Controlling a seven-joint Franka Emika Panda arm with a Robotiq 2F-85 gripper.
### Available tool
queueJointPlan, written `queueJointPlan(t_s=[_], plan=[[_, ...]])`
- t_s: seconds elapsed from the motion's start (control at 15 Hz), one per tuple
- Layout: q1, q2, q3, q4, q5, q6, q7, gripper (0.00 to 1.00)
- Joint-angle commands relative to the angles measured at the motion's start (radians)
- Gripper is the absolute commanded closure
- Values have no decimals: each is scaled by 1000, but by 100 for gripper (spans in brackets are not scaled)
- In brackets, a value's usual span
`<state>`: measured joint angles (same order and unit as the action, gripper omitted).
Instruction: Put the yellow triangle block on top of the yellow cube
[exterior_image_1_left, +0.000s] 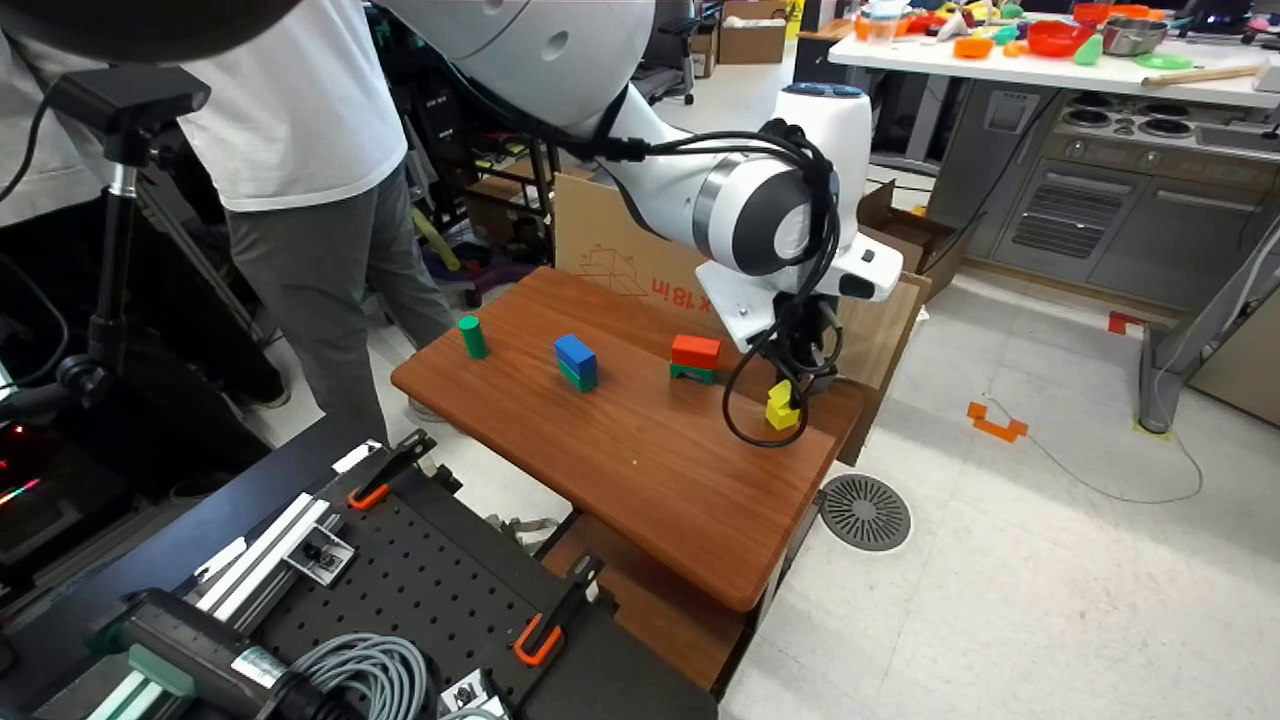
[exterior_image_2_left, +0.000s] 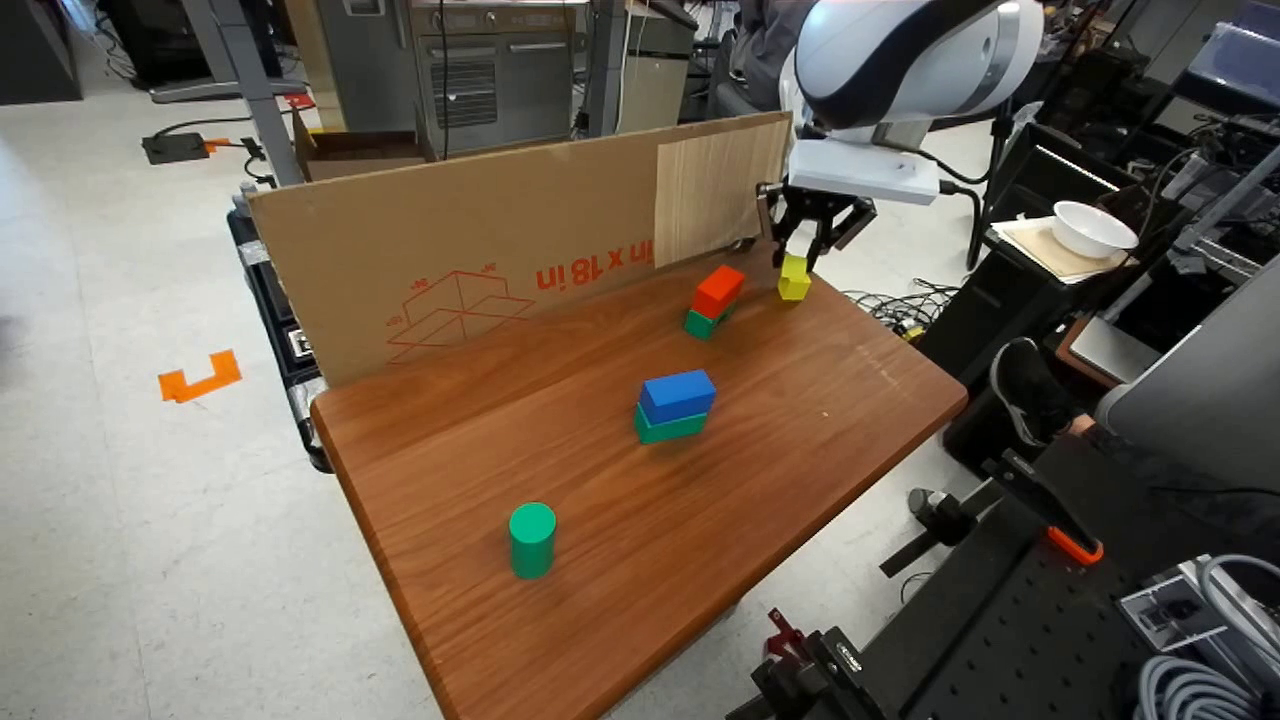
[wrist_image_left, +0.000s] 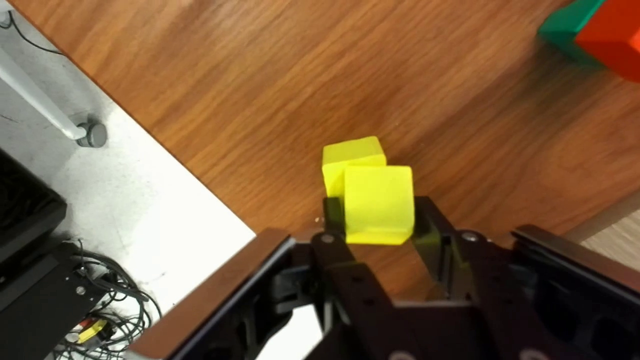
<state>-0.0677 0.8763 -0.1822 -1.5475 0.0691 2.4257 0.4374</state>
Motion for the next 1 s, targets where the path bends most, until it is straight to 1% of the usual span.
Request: queueJointPlan(t_s=[0.0,0.2,0.27,0.53,0.67,0.93], plan=[[12,20,-17,41,-1,-49,20,27],[11,-5,-15,17,4,-50,22,4],[9,-24,-10,-3,7,-40,14,1],[21,-136,-1,-115,-1,6,-25,0],[24,-210,12,-186,-6,-27,-64,0],[12,-376,69,-383,-21,-53,-256,0]])
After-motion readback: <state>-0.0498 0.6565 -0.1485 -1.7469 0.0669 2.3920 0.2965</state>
